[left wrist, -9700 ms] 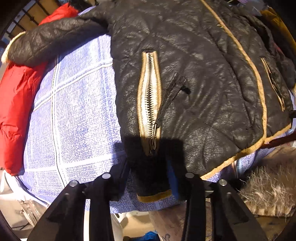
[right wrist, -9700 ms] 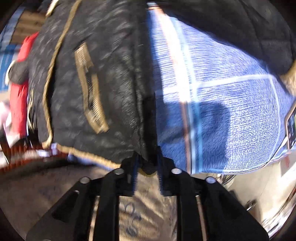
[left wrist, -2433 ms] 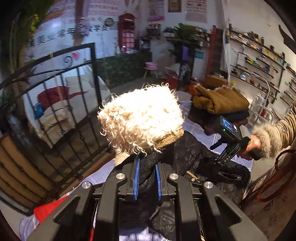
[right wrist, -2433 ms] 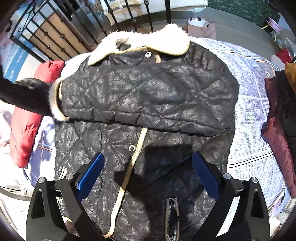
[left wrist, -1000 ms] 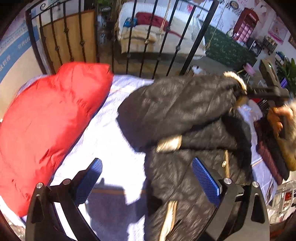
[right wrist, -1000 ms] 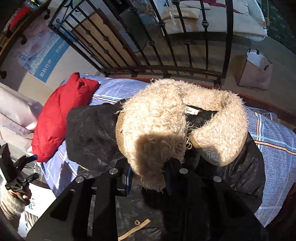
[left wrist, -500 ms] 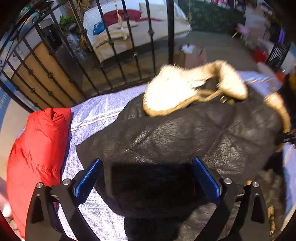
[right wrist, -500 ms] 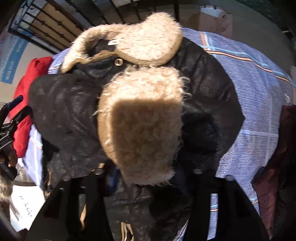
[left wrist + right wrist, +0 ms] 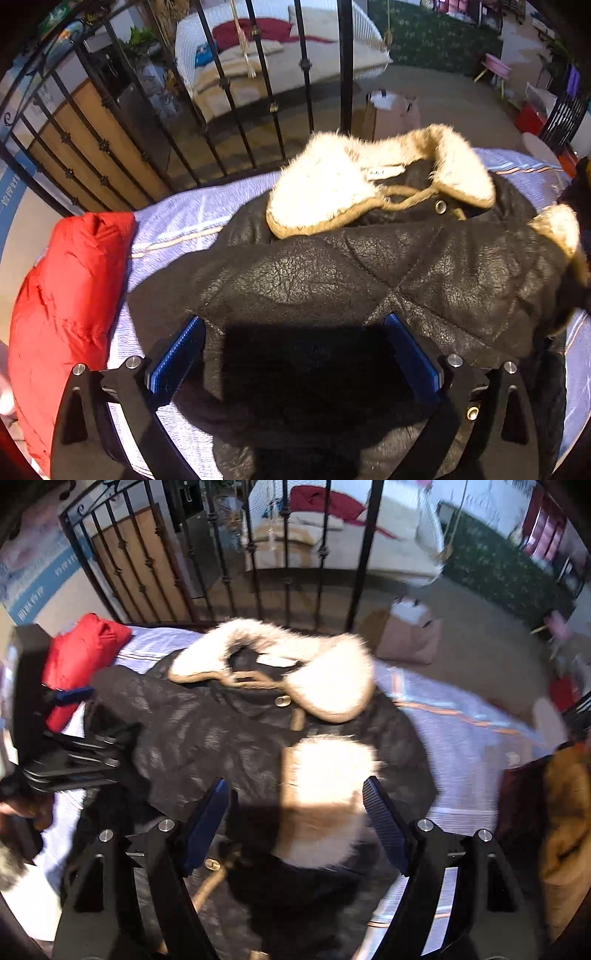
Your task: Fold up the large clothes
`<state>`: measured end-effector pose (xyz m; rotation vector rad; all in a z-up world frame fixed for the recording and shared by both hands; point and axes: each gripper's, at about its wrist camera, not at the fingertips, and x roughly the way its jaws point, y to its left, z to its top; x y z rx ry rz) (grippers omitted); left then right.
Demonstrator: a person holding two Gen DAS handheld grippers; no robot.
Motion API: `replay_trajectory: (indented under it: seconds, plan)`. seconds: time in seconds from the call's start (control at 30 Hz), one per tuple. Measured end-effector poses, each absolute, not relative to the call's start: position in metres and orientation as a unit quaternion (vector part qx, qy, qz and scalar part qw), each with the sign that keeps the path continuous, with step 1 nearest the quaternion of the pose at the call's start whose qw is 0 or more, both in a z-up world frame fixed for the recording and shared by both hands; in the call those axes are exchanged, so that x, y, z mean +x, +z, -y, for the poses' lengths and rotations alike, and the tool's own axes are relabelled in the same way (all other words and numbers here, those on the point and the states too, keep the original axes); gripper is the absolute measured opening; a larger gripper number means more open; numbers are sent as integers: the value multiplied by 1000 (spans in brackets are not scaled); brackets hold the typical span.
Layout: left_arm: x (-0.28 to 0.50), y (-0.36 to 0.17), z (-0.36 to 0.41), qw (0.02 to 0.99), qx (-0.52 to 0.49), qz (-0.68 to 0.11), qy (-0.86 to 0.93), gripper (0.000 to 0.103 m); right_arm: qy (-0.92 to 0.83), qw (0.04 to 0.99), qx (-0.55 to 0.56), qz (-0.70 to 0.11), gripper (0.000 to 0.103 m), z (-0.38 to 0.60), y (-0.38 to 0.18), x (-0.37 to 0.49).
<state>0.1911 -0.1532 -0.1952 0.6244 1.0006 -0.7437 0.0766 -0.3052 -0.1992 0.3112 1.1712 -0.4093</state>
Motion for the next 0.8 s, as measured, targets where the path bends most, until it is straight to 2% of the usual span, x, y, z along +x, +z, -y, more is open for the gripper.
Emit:
replay_trajectory:
  seconds: [0.07, 0.2, 0.27, 0.4, 0.6, 0.8]
  plan:
    - [197, -208, 165, 758, 303, -473, -331, 97, -189, 770, 138, -593, 75, 307, -233, 92]
    - [203, -225, 181, 745, 329, -477, -331, 98, -199, 745, 104, -628, 75, 313, -283, 100]
    - [205, -233, 187, 740, 343, -474, -331, 98, -201, 736, 133, -633, 84, 328, -301, 102]
    - [211, -243, 192, 735, 344, -481, -332, 99, -197, 717, 172, -646, 92, 345, -330, 106]
    - [209, -246, 192, 740, 351, -463, -340, 99, -199, 717, 174, -645, 97, 349, -339, 106]
    - [210, -209, 173, 757, 306, -460, -349, 97, -221, 731, 182, -619, 97, 346, -309, 107]
